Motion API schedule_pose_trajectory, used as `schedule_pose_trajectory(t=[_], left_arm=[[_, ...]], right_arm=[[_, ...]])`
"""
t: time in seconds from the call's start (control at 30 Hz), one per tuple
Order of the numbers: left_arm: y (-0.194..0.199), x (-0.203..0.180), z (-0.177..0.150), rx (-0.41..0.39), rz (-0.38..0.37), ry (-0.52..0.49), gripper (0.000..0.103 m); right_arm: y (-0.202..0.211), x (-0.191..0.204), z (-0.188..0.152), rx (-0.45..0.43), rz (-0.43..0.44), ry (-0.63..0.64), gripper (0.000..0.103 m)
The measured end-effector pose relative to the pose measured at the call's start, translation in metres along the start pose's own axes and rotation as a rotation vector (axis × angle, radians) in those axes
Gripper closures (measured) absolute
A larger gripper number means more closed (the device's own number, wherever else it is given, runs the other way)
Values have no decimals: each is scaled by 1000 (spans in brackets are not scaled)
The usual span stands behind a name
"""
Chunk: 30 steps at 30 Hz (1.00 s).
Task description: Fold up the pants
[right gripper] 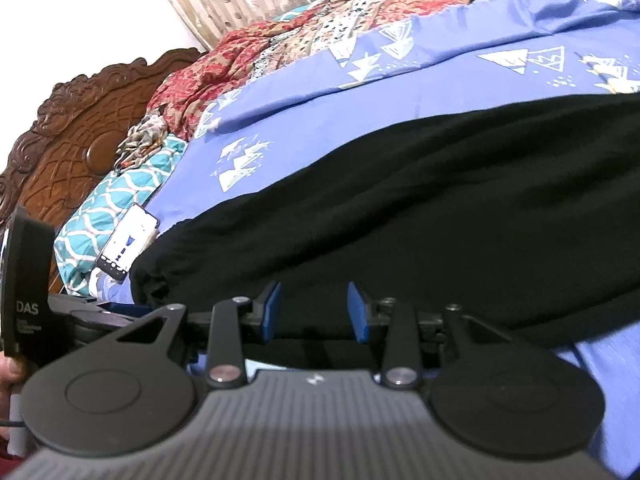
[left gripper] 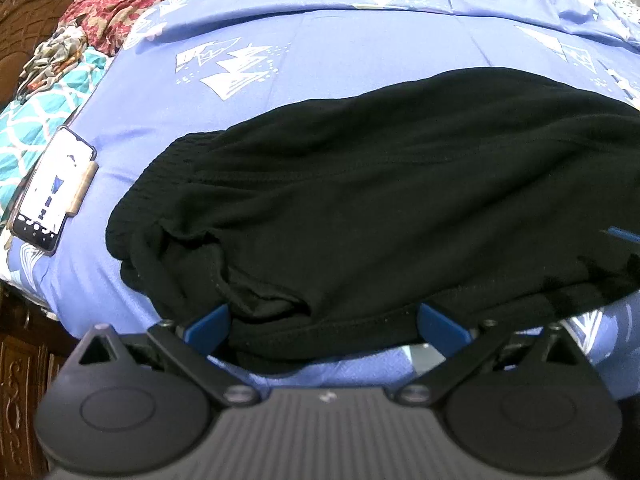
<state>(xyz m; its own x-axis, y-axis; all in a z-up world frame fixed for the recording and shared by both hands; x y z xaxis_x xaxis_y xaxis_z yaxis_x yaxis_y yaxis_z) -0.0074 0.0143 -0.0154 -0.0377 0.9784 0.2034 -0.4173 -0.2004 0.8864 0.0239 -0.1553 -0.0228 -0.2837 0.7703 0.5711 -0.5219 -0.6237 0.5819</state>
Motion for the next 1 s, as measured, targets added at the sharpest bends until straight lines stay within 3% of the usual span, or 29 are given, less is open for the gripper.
schedule_pose_trajectory(t=[0.07,0.17,0.53,0.63,0.7,0.87,1.0], left_arm=[[0,0,0,1,0,0,0],[-1,1,-1,3,0,0,0],[0,2,1,3,3,6,0],[8,4,10,-31,-21,5,0],[15,5,24,-65,-67,4,0],[31,-14,64,-154,-171,-14,0],[19,-52,81,-129,-280,-52,0]], right_arm=[[-8,-1,-3,20,-2,1,64],[-32,-22,-18,161,-49,-77,66],[-21,-23,-16,130,3,-122,66],[2,-32,-3,32,73,-179,64],[25,-49,7,-50,75,-222,63],[100,-120,20,-277,-49,-350,57],[164,-187,15,-461,-209,-487,44]])
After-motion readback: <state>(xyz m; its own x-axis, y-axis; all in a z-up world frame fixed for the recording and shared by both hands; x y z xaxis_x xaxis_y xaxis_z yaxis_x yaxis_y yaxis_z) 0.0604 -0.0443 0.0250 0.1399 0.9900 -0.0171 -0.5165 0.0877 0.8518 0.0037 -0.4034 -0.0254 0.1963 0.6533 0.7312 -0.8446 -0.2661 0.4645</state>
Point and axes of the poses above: each gripper's, at about its wrist camera, not at the fingertips, and y roughly against the way its jaws point, x to its left, z to its top, the point moved 5 cm from there along -y, roughly the way its jaws point, and after that the axes turned 7 degrees about -y, right-handed, at the moved point
